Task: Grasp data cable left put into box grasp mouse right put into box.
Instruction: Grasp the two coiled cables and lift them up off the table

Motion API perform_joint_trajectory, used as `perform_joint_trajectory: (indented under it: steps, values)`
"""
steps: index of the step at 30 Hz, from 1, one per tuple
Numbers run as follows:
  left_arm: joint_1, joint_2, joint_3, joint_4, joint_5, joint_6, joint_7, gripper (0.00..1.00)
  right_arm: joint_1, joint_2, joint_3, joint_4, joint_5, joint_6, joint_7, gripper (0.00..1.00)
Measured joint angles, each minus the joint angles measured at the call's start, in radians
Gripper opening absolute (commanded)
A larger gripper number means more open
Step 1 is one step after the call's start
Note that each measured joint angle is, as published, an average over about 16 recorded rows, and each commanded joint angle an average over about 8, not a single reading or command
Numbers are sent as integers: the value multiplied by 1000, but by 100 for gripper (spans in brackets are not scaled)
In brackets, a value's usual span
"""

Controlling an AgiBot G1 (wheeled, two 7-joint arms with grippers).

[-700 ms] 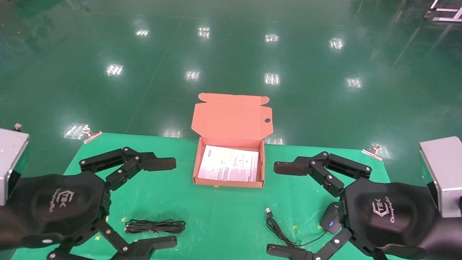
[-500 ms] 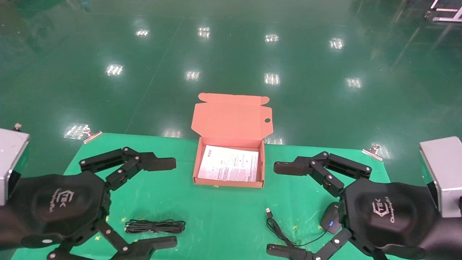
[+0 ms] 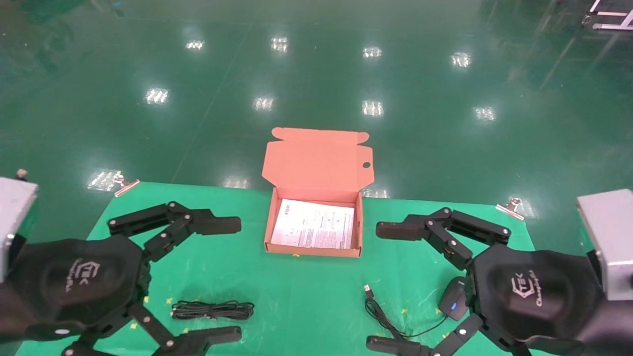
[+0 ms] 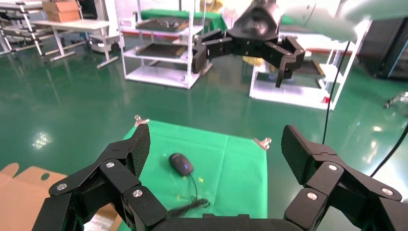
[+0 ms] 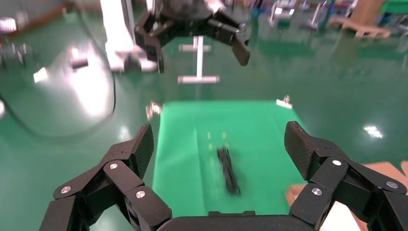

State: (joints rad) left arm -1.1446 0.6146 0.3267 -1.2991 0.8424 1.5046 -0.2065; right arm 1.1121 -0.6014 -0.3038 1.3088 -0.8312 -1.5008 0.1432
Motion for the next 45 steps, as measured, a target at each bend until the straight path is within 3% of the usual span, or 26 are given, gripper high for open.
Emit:
perform_joint_trajectory:
  steps: [8,17,27,36,45]
  values:
    - [-127,28,100,-21,201,26,-59,100,86,-9,-64,29,-190,-24,-85,100]
    - [-272,105,255,-26,454,53,-96,100,207,-54,-202,40,-448,-49,-212,100]
    - [-349,209,435,-35,780,8,-78,100,271,-110,-363,42,-733,-13,-303,100]
    - [-305,292,538,-9,1044,-103,-137,100,227,-158,-440,33,-946,101,-266,100]
    - [-258,367,554,199,1120,-211,-190,100,151,-238,-457,-62,-1058,241,-116,100]
